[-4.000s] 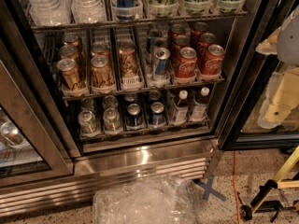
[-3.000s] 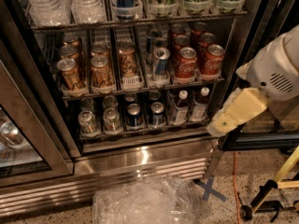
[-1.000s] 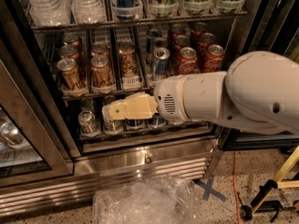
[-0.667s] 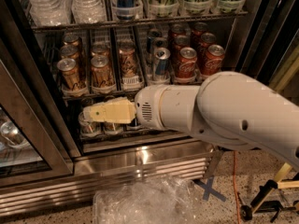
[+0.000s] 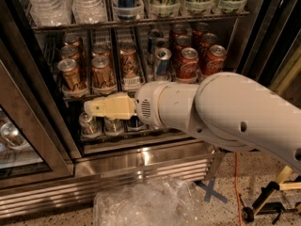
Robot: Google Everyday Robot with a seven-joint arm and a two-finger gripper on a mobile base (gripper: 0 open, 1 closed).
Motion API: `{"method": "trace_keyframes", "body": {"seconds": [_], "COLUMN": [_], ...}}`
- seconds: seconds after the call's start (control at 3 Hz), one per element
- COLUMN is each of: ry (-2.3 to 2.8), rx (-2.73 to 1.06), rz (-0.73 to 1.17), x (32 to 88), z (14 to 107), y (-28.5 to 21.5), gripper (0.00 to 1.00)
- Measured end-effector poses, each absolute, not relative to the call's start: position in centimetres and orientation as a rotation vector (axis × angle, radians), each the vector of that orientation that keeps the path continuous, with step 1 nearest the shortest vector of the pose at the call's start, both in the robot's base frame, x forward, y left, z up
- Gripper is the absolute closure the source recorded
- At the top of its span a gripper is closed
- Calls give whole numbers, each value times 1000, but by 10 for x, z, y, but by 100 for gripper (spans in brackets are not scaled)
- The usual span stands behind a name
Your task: Pick orange can from middle shelf of fridge
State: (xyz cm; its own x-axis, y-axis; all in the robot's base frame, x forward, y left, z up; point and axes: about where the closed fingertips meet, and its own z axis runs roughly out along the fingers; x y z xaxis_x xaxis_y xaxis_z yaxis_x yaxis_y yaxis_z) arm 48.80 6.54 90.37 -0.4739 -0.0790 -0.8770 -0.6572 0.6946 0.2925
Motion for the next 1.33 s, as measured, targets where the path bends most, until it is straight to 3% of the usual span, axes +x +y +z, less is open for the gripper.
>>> {"method": "trace_keyframes", "body": {"seconds": [0.67, 1.33], "ry": [1934, 1914], "rx": [-453, -395], "rz": [725, 520], "x": [510, 538], "z": [880, 838], "y": [84, 96], "gripper": [0, 0]}}
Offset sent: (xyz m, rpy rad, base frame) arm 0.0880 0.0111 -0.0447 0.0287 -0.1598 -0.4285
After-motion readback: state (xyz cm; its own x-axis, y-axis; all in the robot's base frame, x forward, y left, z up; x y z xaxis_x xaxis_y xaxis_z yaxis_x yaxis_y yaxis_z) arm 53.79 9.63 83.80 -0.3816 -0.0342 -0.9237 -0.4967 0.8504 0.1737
